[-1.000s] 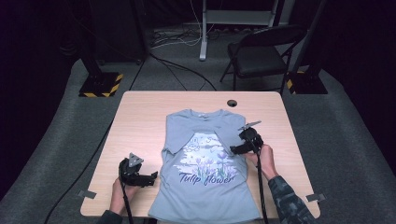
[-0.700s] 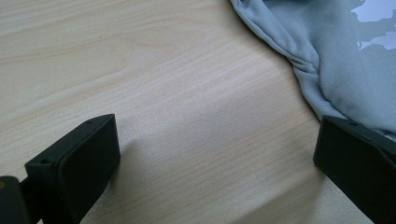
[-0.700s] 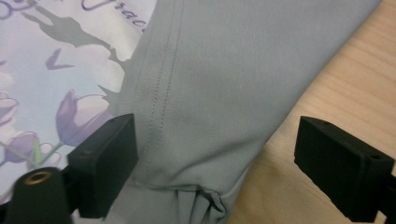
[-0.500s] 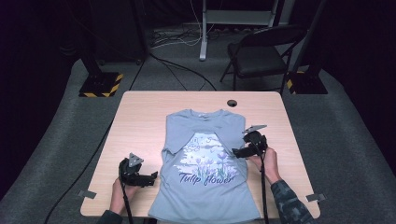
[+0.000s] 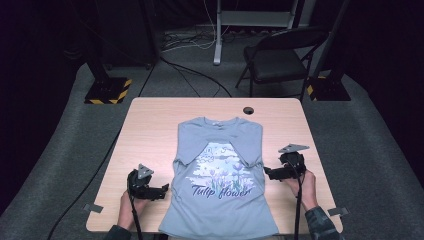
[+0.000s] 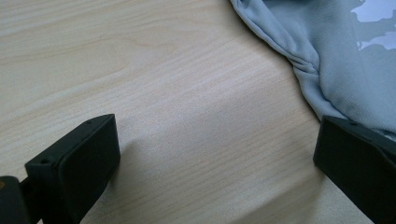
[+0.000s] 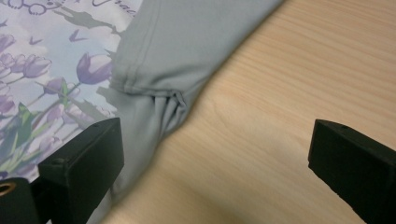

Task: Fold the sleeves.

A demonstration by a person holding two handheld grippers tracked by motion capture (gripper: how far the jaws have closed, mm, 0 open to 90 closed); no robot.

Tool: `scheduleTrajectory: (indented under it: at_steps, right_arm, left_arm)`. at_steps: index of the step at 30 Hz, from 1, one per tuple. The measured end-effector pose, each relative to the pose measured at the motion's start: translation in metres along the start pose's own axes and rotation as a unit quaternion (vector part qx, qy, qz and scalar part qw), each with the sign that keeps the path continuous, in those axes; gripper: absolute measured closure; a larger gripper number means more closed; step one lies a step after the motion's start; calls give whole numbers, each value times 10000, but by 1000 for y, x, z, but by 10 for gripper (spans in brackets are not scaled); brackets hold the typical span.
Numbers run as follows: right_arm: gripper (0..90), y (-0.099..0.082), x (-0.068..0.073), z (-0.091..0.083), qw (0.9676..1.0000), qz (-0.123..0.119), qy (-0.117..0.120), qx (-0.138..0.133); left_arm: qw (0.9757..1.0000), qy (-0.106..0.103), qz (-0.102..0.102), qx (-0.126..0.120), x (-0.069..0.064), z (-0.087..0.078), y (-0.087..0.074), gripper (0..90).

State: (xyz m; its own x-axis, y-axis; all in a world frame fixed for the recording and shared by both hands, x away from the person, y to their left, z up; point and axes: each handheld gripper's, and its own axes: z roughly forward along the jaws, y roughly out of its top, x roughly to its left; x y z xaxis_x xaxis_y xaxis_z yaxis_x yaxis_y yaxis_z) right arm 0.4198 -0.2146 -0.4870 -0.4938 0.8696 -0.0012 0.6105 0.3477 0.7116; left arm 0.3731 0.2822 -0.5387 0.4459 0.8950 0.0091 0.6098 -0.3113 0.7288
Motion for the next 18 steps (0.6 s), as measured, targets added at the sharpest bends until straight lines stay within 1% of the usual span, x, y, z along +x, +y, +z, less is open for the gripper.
scheduleTrajectory:
  at_steps: [5,12,14,15,17,18]
  right_arm:
    - [22,-19,-4,-11,9999,91,-106,-15]
    - [16,-51,-9,-20,9995,229,-176,100]
    - [19,-62,-10,-23,9992,376,-153,57]
    - [19,-67,-10,-23,9990,412,-141,59]
    - [20,-77,-9,-26,9988,435,-225,64]
    - [19,-81,-9,-27,9987,457,-214,52]
  left_arm:
    - [10000,3,1,4,0,0,0,0]
    - [10000,0,0,0,0,0,0,0]
    - [10000,2,-3,-3,0,0,0,0]
    - [10000,2,-9,-7,0,0,0,0]
    - [10000,1,-7,-6,0,0,0,0]
    - [10000,1,-6,-5,0,0,0,0]
